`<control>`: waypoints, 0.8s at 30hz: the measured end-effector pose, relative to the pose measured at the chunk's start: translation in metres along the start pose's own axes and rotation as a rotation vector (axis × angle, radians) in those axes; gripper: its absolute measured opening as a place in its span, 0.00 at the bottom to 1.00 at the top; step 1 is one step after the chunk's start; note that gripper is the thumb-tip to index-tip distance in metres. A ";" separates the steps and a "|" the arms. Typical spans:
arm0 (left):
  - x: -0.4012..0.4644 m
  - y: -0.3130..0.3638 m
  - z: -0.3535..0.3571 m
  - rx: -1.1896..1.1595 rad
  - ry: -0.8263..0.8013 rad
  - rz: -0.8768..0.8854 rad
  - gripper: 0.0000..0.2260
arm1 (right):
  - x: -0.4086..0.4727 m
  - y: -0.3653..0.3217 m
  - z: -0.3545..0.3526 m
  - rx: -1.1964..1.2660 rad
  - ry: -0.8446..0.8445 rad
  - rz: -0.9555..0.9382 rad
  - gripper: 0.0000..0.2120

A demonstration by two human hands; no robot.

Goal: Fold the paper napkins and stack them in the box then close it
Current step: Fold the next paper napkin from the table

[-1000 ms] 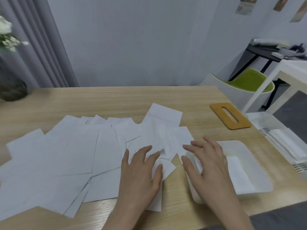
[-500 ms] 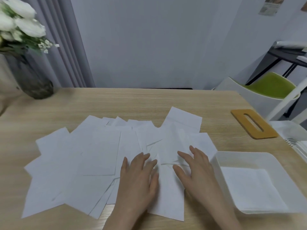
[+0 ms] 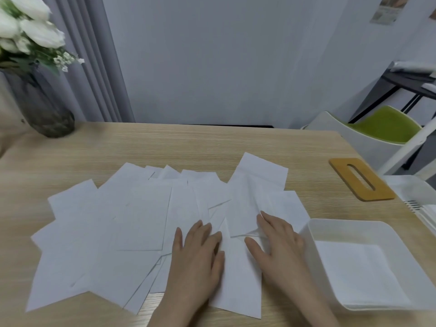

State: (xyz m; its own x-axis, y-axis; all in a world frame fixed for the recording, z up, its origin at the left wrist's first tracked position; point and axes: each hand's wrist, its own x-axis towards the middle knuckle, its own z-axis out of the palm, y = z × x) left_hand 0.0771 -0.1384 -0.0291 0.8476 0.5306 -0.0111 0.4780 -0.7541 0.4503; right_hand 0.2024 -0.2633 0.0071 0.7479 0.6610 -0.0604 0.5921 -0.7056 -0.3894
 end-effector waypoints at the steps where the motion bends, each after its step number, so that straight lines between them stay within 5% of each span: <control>1: 0.001 0.001 -0.001 -0.024 0.010 0.005 0.17 | -0.002 0.000 -0.001 0.003 0.006 -0.002 0.28; 9: 0.005 0.016 -0.006 -0.554 0.104 -0.033 0.16 | -0.020 -0.004 -0.010 -0.014 0.057 -0.083 0.28; 17: 0.021 0.034 -0.017 -1.235 -0.009 -0.337 0.14 | -0.042 -0.033 -0.008 -0.057 -0.080 -0.208 0.34; 21: 0.016 0.032 -0.020 -1.280 0.004 -0.378 0.10 | -0.049 -0.044 -0.003 -0.011 -0.109 -0.265 0.40; 24: 0.012 0.027 -0.021 -1.263 0.031 -0.393 0.15 | -0.057 -0.058 -0.005 -0.003 -0.148 -0.267 0.30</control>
State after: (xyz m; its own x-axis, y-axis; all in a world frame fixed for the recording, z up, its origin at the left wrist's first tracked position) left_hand 0.0957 -0.1440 0.0013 0.6891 0.6507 -0.3189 0.1328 0.3193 0.9383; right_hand 0.1275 -0.2613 0.0375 0.5138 0.8532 -0.0897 0.7629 -0.5022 -0.4072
